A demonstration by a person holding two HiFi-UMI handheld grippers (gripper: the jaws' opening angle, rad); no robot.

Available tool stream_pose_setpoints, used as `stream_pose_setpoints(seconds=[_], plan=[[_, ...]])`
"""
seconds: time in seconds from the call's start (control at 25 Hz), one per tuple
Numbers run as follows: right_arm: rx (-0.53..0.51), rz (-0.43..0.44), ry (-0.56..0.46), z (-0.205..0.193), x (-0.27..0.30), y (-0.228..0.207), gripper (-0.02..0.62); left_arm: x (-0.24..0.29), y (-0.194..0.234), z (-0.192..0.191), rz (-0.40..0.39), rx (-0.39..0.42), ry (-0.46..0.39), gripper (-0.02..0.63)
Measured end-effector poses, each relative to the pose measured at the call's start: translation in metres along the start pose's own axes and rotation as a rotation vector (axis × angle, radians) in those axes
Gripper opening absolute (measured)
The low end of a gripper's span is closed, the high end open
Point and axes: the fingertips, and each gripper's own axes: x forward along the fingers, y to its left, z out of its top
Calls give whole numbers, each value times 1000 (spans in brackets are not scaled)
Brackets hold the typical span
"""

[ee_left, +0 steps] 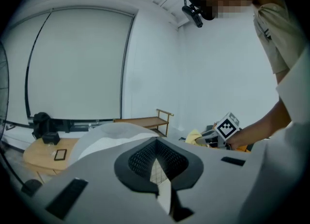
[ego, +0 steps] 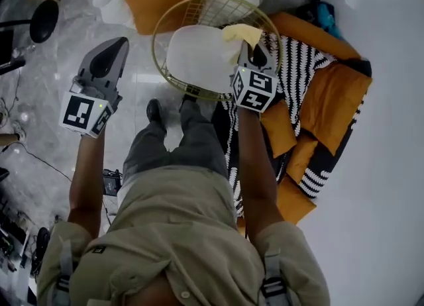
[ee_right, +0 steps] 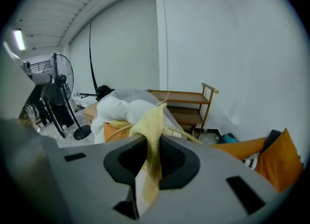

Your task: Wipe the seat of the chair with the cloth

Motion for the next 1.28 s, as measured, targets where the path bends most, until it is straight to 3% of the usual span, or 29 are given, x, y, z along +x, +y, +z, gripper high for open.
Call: stream_pose_setpoints(seconds=[0.24, 0.44, 0.64, 0.92, 1.04, 1.16, 1.28], plan=[[-21, -5, 168, -116, 89, 5, 63, 9, 19, -72, 43, -55, 90, 15], [-7, -29, 299, -189, 143, 2, 63, 25, 33, -99, 52, -62, 128, 14], [-17, 0, 362, -221, 190, 29, 63, 36, 34, -126, 49, -83, 155, 14], [13, 216, 388, -237, 234, 148, 65, 33, 31, -158, 63, -95, 209, 15], [3, 261, 392, -243, 235, 178, 67, 36, 30, -165, 60, -91, 236, 15], [11, 235, 382, -245, 228, 156, 67, 48, 22, -165, 33, -81, 243, 15], [47, 93, 376, -252, 208, 75, 67, 62, 9, -159, -5, -73, 227, 15]])
